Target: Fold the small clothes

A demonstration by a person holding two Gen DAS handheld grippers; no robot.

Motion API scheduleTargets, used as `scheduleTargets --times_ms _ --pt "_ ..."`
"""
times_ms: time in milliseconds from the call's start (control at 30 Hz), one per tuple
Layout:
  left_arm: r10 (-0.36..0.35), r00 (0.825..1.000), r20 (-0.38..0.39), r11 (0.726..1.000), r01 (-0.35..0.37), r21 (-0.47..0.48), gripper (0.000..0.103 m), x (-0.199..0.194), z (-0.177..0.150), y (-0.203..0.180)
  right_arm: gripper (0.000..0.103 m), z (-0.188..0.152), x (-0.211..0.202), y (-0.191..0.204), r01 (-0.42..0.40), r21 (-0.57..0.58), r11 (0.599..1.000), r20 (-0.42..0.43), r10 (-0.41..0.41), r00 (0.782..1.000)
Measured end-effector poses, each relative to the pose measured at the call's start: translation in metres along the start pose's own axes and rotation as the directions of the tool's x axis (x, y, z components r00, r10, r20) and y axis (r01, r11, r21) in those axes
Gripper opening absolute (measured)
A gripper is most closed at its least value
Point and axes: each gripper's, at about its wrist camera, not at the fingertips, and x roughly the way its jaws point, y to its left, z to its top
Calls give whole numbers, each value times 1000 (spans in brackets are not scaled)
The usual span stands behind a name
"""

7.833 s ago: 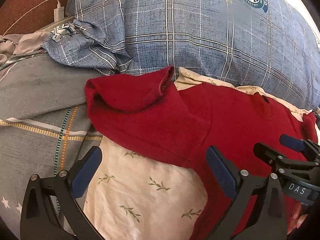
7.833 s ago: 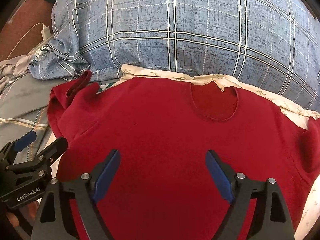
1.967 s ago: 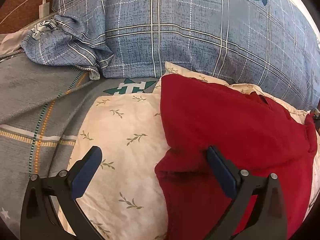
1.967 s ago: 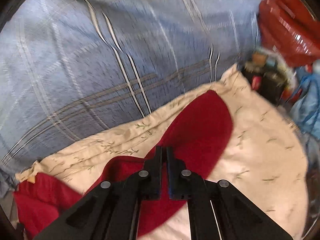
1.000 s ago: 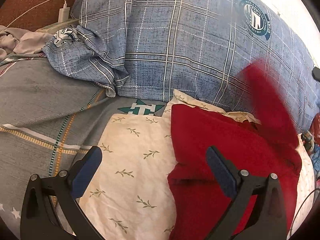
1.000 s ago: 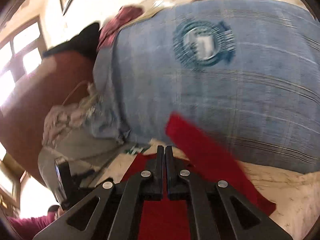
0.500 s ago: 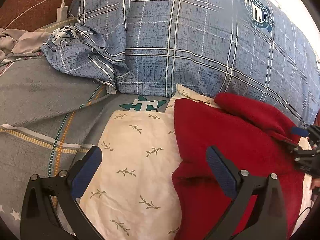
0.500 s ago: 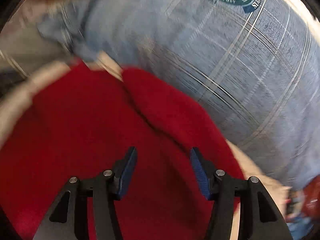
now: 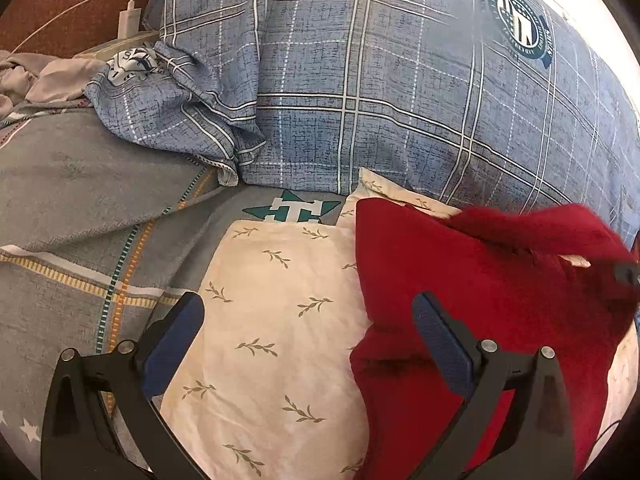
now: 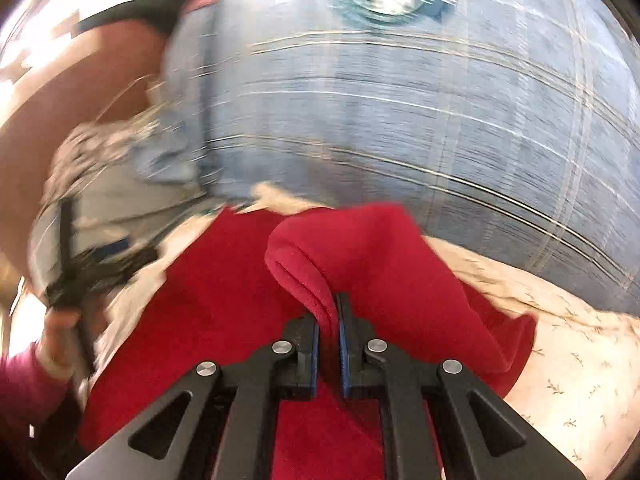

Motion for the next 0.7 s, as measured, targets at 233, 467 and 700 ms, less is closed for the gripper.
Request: scheduleTargets --times_ms 233,467,700 --pt "-38 999 10 999 38 -26 103 -7 1 3 21 -62 37 0 41 23 999 -257 -33 966" --pt "-157 988 -7 988 157 -1 103 -18 19 -30 45 -77 -13 -15 -38 189 981 -73 53 996" --pt "-182 974 -133 969 201 146 103 42 67 -106 45 -80 -37 -29 -71 258 964 22 68 997"
